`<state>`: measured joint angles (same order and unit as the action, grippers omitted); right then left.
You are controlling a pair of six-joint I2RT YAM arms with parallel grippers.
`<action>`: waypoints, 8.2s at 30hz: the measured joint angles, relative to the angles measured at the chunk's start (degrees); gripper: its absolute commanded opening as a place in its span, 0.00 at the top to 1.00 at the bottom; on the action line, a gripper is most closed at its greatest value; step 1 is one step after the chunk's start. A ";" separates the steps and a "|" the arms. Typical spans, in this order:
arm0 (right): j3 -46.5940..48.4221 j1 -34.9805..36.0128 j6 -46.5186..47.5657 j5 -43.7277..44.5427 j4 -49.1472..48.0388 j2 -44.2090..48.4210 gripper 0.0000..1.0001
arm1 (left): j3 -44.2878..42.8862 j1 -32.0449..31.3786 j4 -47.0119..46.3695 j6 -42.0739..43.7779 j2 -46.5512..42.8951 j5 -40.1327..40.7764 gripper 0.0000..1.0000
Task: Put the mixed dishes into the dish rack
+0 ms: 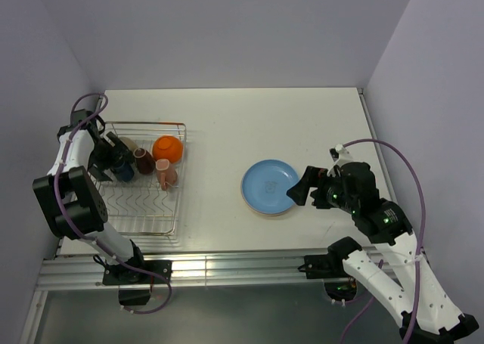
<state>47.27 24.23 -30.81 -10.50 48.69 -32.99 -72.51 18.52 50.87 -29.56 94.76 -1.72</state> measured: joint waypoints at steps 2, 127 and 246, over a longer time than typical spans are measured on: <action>0.00 0.00 -0.22 -0.02 -0.02 -0.24 0.00 | -0.20 0.00 0.00 0.00 -0.02 0.04 0.04; -9.64 -3.80 -6.80 16.31 -20.39 -33.53 0.71 | 8.20 -56.81 2.95 -19.91 -30.64 13.62 0.27; 7.37 -0.46 2.43 -7.10 -5.81 -14.29 0.32 | -4.37 -44.33 27.61 -15.52 -34.12 40.98 1.00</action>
<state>54.63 23.77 -28.38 -17.61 42.87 -47.29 -76.88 -25.80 78.48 -45.08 60.64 39.27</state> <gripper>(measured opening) 0.682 0.221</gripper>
